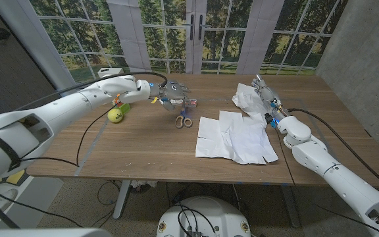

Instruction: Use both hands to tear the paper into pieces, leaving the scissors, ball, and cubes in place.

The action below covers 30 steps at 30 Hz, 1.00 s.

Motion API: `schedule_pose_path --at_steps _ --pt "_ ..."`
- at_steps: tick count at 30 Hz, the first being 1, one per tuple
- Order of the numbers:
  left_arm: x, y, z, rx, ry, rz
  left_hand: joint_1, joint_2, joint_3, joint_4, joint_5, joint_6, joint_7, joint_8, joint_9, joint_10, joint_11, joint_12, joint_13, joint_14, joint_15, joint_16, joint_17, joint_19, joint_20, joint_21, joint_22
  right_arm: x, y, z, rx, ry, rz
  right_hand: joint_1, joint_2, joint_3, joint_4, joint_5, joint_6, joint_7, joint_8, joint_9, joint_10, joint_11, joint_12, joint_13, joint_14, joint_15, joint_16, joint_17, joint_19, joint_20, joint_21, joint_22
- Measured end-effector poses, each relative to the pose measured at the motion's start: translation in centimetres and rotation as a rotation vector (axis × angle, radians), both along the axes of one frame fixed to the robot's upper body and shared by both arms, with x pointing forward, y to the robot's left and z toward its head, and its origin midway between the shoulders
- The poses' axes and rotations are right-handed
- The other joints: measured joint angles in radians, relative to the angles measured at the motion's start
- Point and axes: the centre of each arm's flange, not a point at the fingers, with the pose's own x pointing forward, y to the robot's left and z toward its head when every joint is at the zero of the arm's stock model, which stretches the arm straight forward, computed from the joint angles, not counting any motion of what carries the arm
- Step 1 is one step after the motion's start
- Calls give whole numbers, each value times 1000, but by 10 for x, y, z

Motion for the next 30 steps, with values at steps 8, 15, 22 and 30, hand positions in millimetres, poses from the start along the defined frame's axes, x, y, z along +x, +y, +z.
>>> schedule_pose_path --at_steps 8,15,22,30 --pt "3 -1 -2 17 -5 -6 4 -4 0 0 0 0 0 3 0 0 0 0 0 0 0 0 0 6 -6 0 0 0 -1 1 1 2 -7 0 0 0 0 -4 0 0 0 0 0 0 0 0 0 0 0 0 0 0 0 0" --pt "9 -3 -5 33 -2 -10 4 -4 3 3 0 4 -4 4 0 0 0 0 0 0 0 0 0 6 -6 0 0 1 -2 1 5 7 -15 0 0 0 0 -4 0 0 0 0 0 0 0 0 0 0 0 0 0 0 0 0" --pt "13 -4 -6 43 -1 -9 4 -4 3 3 4 6 -2 7 0 0 0 0 0 0 0 0 0 6 -6 0 0 1 -3 1 7 9 -20 0 0 0 0 -4 0 0 0 0 -4 -4 0 0 0 0 0 0 0 0 0 0" --pt "18 -5 -8 52 3 -9 4 -4 6 6 4 8 0 7 0 0 0 0 0 0 0 0 0 5 -6 0 0 2 -4 2 9 11 -25 0 0 4 -4 -4 0 0 0 0 -4 -4 0 0 0 0 0 0 0 0 0 0"
